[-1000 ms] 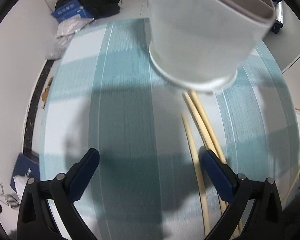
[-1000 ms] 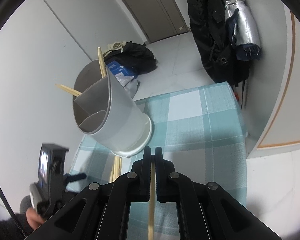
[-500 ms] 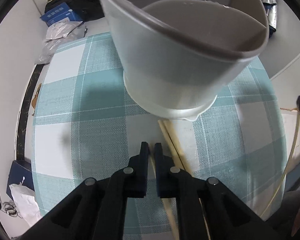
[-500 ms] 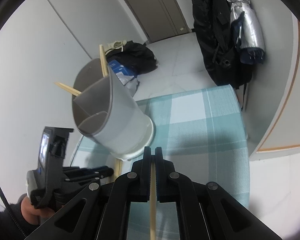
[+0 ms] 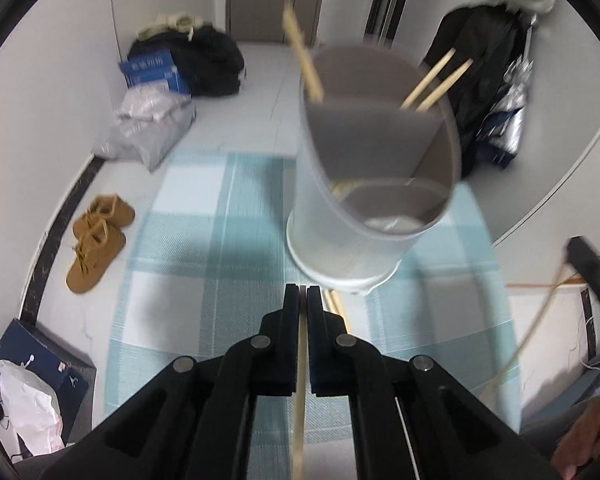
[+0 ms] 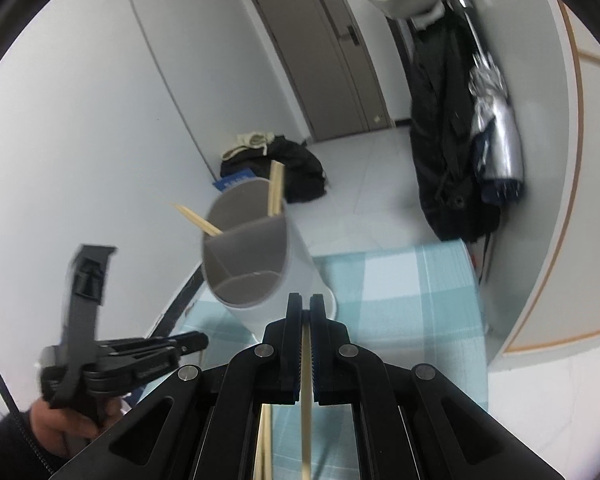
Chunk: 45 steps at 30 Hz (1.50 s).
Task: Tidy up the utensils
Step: 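Carry both held chopsticks up over the white utensil holder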
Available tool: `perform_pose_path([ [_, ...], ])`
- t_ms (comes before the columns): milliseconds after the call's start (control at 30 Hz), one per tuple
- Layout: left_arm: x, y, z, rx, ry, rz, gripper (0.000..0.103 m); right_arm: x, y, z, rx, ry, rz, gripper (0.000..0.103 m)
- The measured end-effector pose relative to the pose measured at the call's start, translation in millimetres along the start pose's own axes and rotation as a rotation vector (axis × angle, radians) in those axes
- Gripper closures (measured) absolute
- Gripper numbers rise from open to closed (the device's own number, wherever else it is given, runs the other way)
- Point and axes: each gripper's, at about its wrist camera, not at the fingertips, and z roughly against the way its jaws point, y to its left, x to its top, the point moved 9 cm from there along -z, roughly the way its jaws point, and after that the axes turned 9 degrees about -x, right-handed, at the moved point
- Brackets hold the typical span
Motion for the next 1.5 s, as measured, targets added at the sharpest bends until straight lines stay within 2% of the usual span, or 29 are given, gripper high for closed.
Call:
perform_pose_path([
  [133, 9, -17, 24, -0.008, -0.092, -0.028, 0.102, -2, 13, 6, -0.01, -0.024, 0.03, 0.1],
  [400, 25, -16, 36, -0.004, -0.162, -0.079, 0.102, -10, 27, 12, -0.024, -0.055, 0.061, 0.1],
  [533, 22, -18, 42, -0.009, -0.158, -0.074, 0.102, -14, 26, 9, -0.04, -0.042, 0.059, 0.1],
  [867, 19, -22, 55, -0.032, -0.157, -0.085, 0.103, -8, 36, 22, -0.034, -0.087, 0.072, 0.1],
  [967, 17, -23, 56, -0.053, -0.154, -0.081, 0.103, -11, 38, 23, -0.066, -0.079, 0.1, 0.1],
  [1500, 20, -37, 71, -0.104, -0.153, -0.082, 0.103, -2, 43, 40, -0.025, -0.117, 0.077, 0.1],
])
